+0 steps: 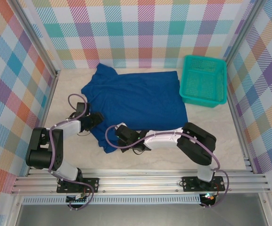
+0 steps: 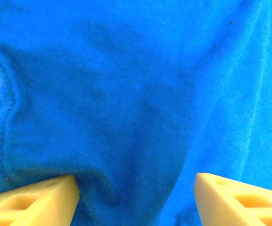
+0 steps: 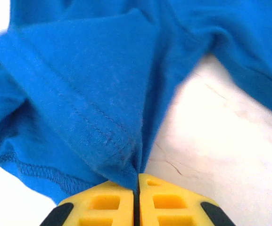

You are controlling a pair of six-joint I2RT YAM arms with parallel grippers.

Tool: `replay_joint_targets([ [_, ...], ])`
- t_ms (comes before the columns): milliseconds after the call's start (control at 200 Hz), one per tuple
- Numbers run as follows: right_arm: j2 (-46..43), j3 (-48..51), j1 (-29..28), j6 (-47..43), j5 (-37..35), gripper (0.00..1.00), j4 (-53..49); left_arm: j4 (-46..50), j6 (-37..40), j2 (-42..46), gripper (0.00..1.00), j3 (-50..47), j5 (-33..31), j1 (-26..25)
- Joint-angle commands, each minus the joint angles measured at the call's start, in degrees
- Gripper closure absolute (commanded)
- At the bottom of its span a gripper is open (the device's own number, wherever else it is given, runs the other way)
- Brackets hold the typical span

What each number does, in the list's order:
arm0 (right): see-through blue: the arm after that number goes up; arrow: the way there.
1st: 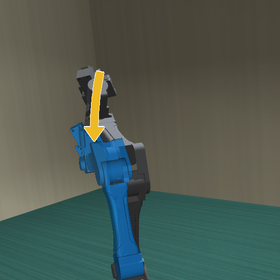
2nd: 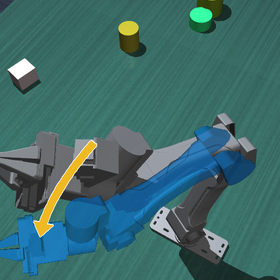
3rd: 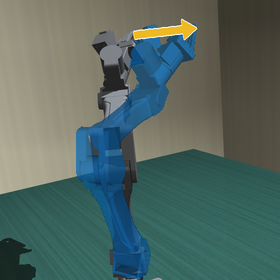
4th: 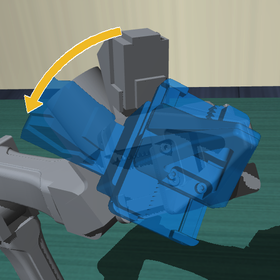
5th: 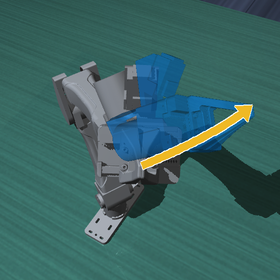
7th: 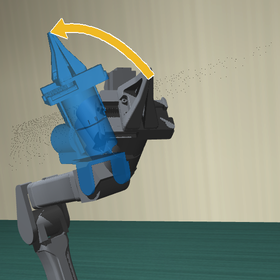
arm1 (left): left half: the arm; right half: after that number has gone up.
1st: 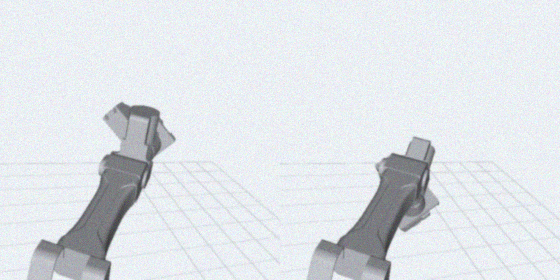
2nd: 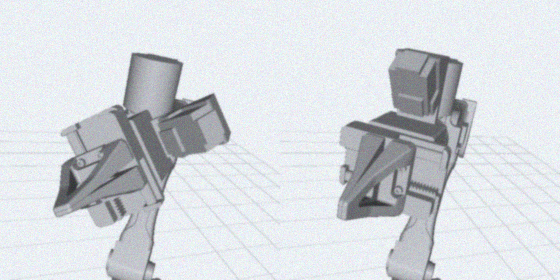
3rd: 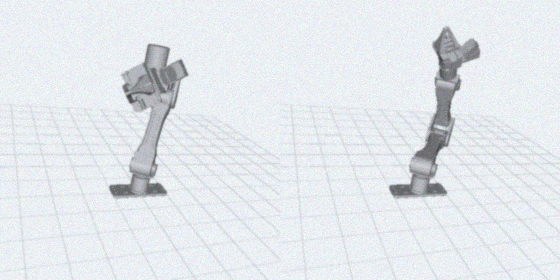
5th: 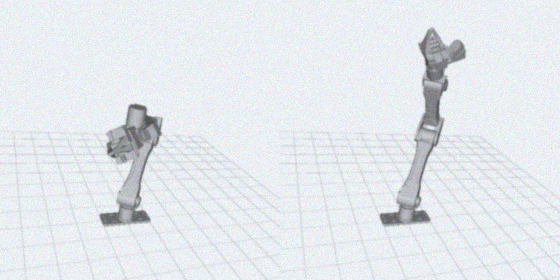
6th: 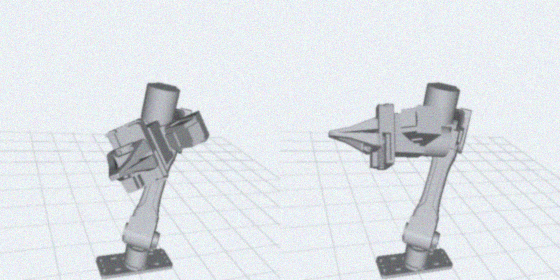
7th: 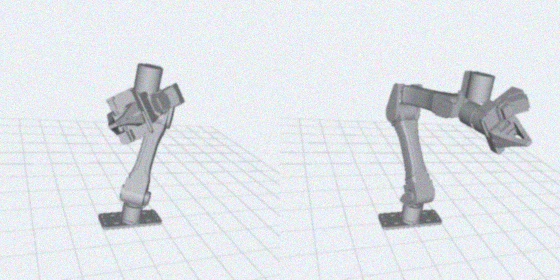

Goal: Fold the inside-out t-shirt

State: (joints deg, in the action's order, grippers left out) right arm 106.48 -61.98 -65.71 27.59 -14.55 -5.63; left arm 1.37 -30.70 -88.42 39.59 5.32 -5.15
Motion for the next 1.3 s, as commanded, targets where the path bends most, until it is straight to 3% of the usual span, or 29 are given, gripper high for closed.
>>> replay_joint_targets([
  [0,-4.5,3.5,-0.1,8.5,-5.1,0.88,-5.9,2.0,1.8,-2.0,0.33,-2.6,-0.2,0.9],
  [140,-8.3,7.2,-0.1,10.3,-5.9,0.81,-8.0,2.2,2.2,-1.6,0.33,-2.8,1.6,0.9],
  [265,-10.1,9.7,-0.1,0.2,1.7,0.64,4.2,2.3,2.1,-0.7,0.33,-2.9,3.0,0.9],
  [440,-3.0,-0.1,-0.1,-6.9,7.1,0.48,6.4,2.8,2.5,0.0,0.33,-2.6,3.2,0.9],
  [670,8.0,-13.5,-0.1,-10.1,-0.1,0.44,-1.8,2.8,2.6,0.0,0.32,-2.4,3.4,0.9],
  [805,11.8,-18.3,0.0,-10.5,-5.0,0.50,-6.8,2.5,2.7,-0.5,0.32,-2.3,3.5,0.9],
  [1085,9.4,-15.8,0.4,-9.0,-7.4,0.95,-10.1,2.3,3.0,-1.1,0.32,-2.4,3.4,0.9],
  [1295,2.4,-8.6,1.1,-5.4,-7.8,1.00,-11.2,2.5,3.3,-1.4,0.32,-2.6,2.9,0.9],
])
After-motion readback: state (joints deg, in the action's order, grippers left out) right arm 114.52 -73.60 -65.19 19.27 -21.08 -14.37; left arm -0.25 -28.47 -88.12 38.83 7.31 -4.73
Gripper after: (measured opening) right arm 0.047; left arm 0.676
